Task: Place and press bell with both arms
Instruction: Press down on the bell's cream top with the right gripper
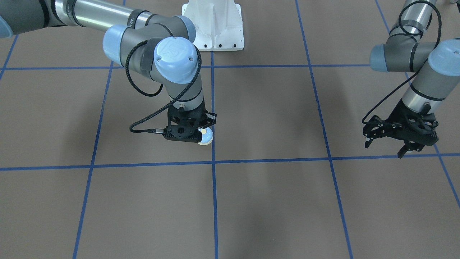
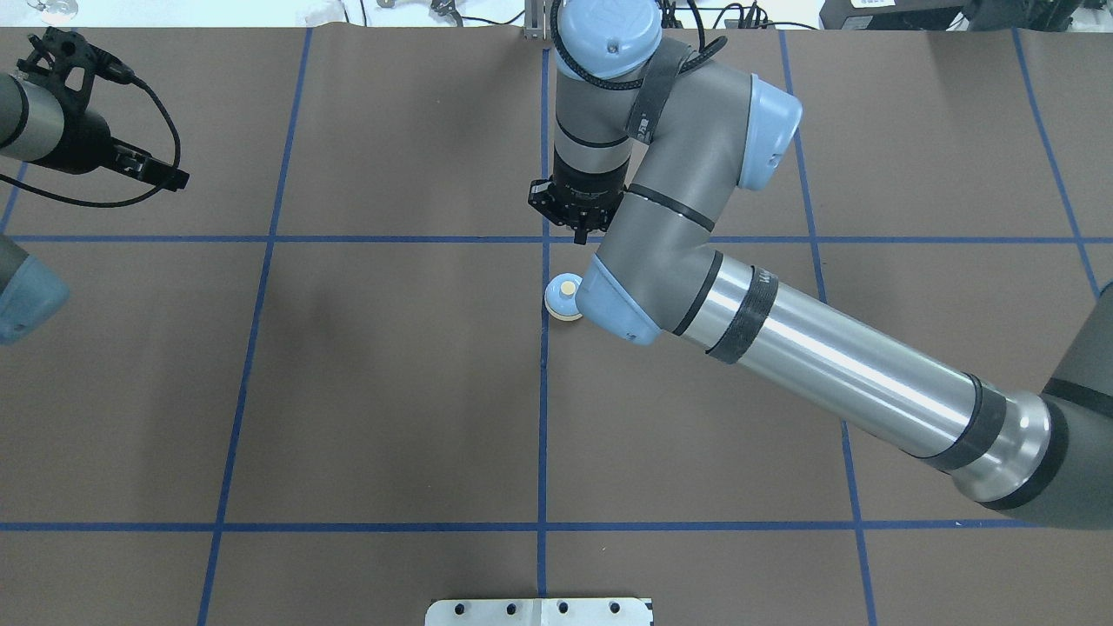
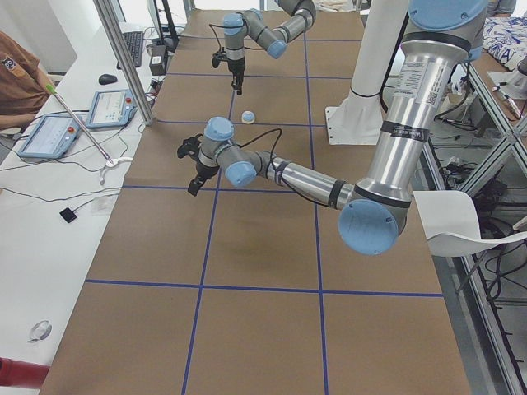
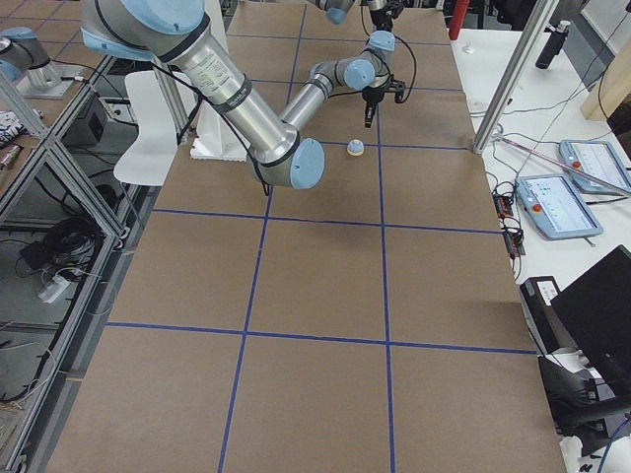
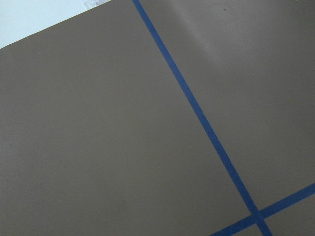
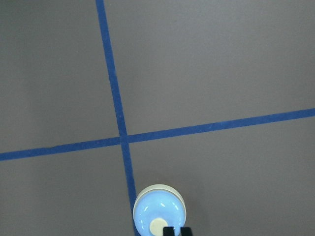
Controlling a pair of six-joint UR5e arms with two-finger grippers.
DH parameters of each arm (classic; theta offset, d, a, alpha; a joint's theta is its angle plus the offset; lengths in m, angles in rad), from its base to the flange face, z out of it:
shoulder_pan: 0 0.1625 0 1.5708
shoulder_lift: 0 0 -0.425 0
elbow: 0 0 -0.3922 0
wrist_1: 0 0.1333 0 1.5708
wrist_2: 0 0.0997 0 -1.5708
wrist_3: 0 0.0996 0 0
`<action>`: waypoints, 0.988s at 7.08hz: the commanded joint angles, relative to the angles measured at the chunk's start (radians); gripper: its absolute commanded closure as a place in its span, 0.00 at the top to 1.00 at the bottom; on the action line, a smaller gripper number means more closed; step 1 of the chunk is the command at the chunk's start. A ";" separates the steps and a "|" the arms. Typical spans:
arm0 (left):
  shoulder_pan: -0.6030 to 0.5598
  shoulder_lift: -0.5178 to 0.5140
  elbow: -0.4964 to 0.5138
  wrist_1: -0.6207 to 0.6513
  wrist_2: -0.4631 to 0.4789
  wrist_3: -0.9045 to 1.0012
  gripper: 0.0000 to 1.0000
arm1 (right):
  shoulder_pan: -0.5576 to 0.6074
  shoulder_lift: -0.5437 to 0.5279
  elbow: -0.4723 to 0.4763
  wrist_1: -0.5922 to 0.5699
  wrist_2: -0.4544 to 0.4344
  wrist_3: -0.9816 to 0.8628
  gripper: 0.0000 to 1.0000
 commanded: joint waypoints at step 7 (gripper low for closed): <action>0.001 0.001 0.003 -0.002 0.004 0.000 1.00 | -0.069 0.000 -0.136 0.103 -0.007 -0.008 0.00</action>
